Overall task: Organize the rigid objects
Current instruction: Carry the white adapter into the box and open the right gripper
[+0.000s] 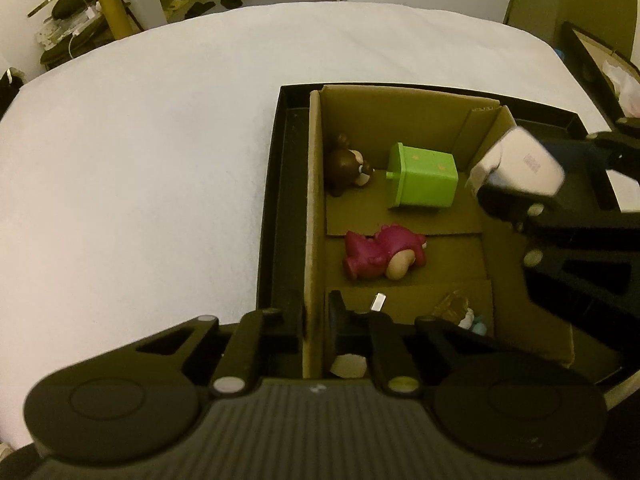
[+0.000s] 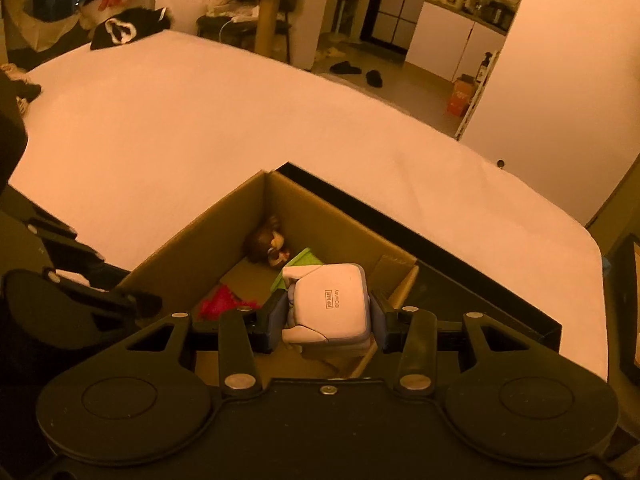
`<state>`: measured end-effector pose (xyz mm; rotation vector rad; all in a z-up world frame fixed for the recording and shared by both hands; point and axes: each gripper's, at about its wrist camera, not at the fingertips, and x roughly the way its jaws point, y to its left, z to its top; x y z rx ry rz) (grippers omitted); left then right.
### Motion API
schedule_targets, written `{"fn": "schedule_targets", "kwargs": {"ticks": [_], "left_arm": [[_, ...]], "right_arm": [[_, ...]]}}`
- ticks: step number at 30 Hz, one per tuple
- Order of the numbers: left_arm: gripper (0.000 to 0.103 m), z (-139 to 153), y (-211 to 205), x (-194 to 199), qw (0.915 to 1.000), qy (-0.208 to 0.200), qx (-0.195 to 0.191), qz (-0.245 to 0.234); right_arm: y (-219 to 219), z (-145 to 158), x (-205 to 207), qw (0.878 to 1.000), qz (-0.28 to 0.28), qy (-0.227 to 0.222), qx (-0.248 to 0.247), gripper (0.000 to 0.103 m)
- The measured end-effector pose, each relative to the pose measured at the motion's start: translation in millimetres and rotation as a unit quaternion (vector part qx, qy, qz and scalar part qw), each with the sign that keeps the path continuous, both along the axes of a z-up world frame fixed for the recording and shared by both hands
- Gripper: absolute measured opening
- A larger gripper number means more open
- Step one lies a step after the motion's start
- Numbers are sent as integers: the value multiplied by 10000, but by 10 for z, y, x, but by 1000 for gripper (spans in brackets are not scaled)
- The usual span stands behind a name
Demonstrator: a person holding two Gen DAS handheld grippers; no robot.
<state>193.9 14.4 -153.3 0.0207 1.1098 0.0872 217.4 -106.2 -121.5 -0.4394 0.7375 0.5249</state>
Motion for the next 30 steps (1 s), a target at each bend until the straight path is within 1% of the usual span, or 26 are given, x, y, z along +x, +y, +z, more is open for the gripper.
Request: {"fn": "schedule_targets", "kwargs": {"ticks": [7,12,15,16,22,27,30], "left_arm": [[10,10,25,-19,10000,-45,-83,19],[10,20,37,-33,9999,-63,-103,28],[11,25,32,-22,9999,-57,-116,29],[11,24,26,-17,10000,-45,-83,33],[11,30,9,-16,10000,-33,-3,14],[12,57,-5,1,10000,-17,-27,8],[14,82,-9,12,10000,18,-83,4]], "right_arm": [[112,-89,-30,9993,255,138,-236,43],[166,-188,-21,9979,341,199,-510,43],[212,-194,-9,9968,288,84,-745,43],[216,-176,-21,9966,285,16,-770,45],[140,-148,-44,9967,178,12,-796,45],[-1,-81,-83,9979,20,-40,-649,46],[-125,-26,-99,9988,-147,-28,-475,49]]}}
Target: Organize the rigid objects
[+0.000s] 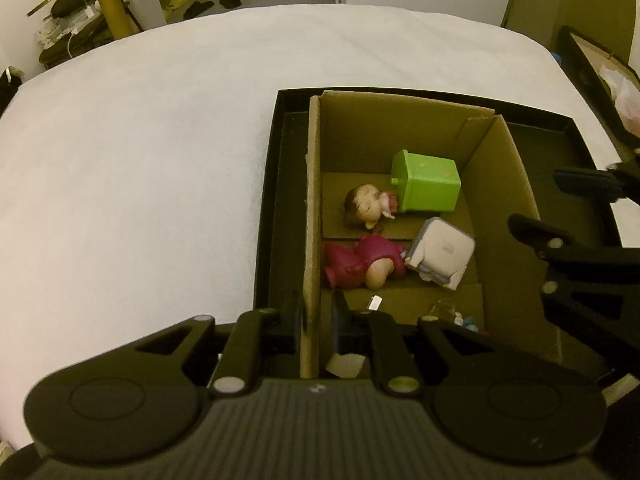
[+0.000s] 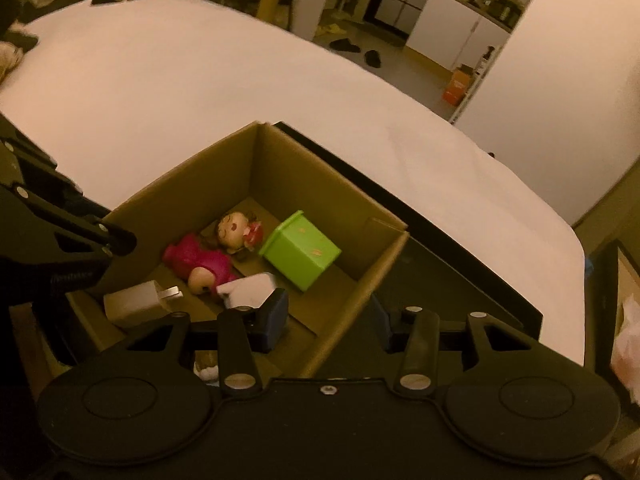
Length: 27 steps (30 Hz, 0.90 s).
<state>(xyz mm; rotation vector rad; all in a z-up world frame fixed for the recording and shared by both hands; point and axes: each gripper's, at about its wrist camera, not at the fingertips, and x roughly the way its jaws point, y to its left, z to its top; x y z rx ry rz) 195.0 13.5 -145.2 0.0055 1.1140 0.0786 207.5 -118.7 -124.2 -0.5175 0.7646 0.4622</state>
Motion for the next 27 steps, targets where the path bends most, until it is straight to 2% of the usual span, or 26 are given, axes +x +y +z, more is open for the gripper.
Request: {"fn": "schedule_targets", "kwargs": {"ticks": [5,12,18,21,23,25,27], "left_arm": [[17,36,-15,10,10000,10,6,33],[40,194,-20,-17,9998,-149,71,72],[48,399,-31,-61,9996,-293,-14,60],[55,501,-60,-109,9992,-387,6,65],[59,551,-84,-140,9990,-445,21,49],[66,608,-116,-178,9988,-486,16,21],[69,644,-134,-197,9989,-477,2,18]], "right_arm": [[-188,78,-35,9991,-289,24,318,58],[-378,145,-63,9949,-649,81,761,70],[-533,184,-89,9889,-972,142,1115,74],[-622,206,-113,9846,-1166,128,1299,84],[-690,231,-133,9817,-1261,125,1422,86],[-742,252,-157,9785,-1355,119,1550,98],[-797,286,-188,9756,-1445,81,1651,103]]}}
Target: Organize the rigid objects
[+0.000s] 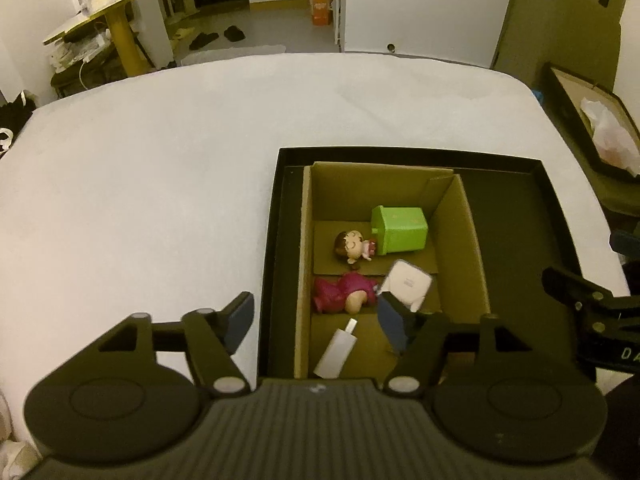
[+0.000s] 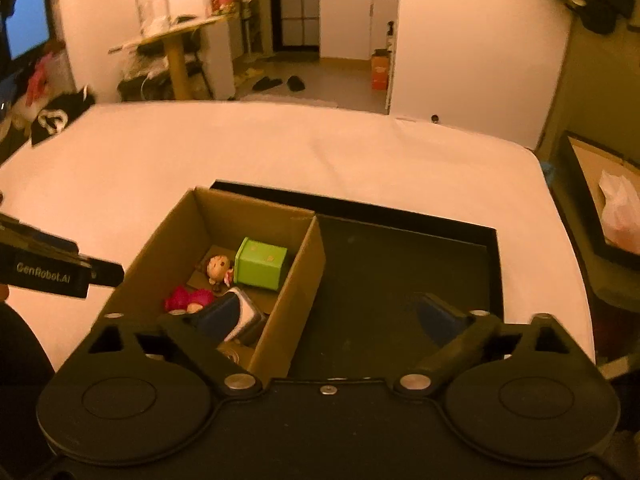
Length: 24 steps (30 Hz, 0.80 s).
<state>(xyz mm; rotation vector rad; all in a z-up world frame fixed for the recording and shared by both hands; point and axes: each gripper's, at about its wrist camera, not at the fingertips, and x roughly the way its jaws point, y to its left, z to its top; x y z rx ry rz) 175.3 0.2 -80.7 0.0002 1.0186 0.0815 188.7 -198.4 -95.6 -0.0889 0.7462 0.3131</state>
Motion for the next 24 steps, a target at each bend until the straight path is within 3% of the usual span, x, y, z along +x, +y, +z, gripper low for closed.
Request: {"fn": "schedule_targets", "kwargs": {"ticks": [17,24], "left_arm": [[65,504,-5,-525,9970,-722,-288,59],[69,591,119,-708,9956,-770,-495,221]], "right_arm": [[-255,198,-373,9959,-720,-249,488,103],[-279,307,-600,9941,-835,-265,641,103]]}}
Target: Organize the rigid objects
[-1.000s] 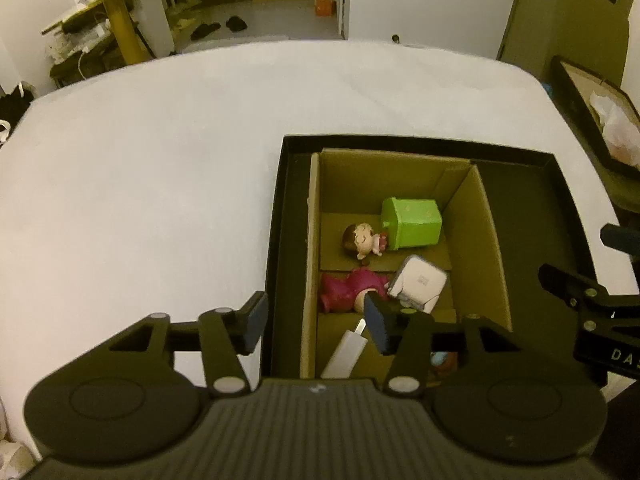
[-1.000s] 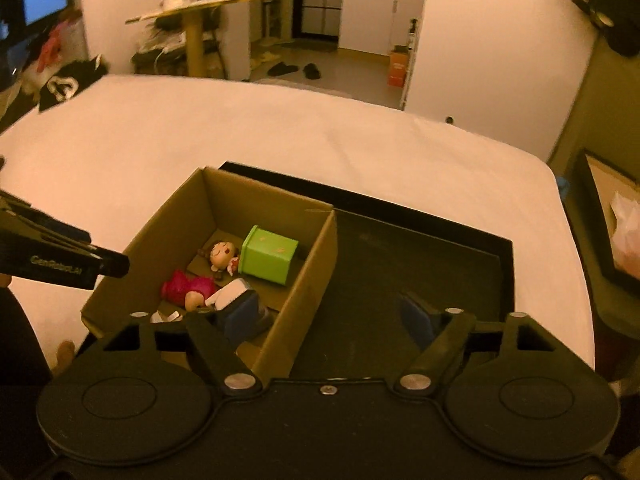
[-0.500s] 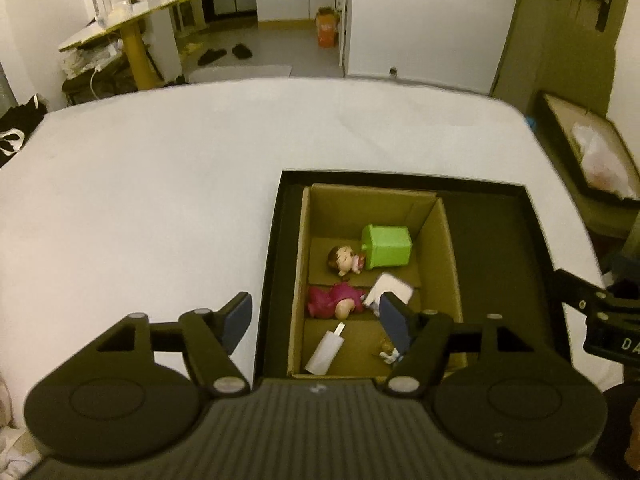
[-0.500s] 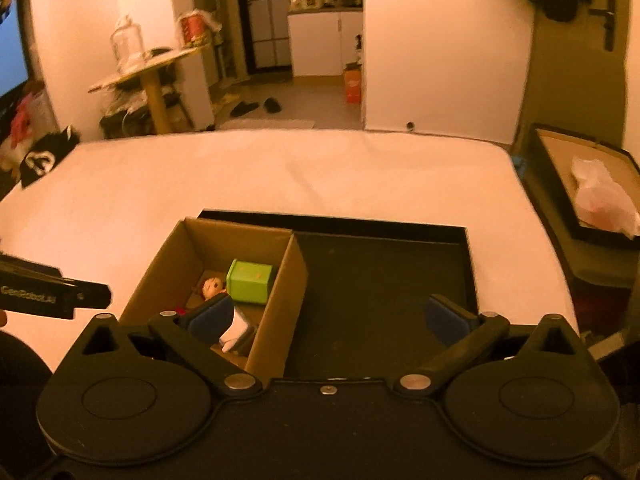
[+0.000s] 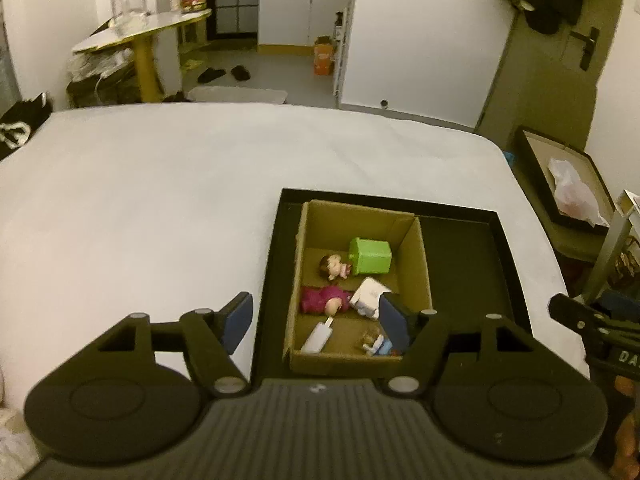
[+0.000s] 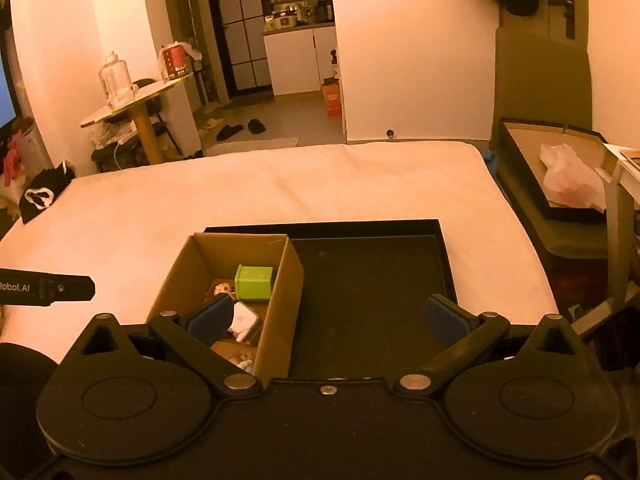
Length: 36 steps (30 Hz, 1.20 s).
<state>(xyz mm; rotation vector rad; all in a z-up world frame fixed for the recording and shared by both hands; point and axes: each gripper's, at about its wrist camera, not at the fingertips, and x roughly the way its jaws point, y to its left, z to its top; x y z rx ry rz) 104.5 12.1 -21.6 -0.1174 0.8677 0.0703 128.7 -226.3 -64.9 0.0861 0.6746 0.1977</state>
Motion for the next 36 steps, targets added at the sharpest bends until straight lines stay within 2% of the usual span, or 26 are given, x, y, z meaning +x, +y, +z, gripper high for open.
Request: {"fn": "schedule_targets", "kwargs": {"ticks": [5,7,10,16,27,36], "left_arm": [[74,64,46,-135,10000,47,24,-26],[84,80,50,-185,10000,29,-3,-76],[91,106,41,-267,9999,-19,52,-137],[98,169,35,-413,9997,-90,89,-206],[102,312,4,-710,9992,-223,118,-309],[102,408,-13,-844,9985,-264,168,-450]], "right_arm": [[-8,86,-114,9999,-97,-38,121,103],[-22,108,-169,9997,-155,-49,179,103],[-45,142,-233,9995,-202,-49,241,103],[-99,215,-351,9989,-315,-46,341,103],[-176,335,-636,9972,-497,-43,557,103],[-190,420,-800,9979,-539,78,348,103]]}}
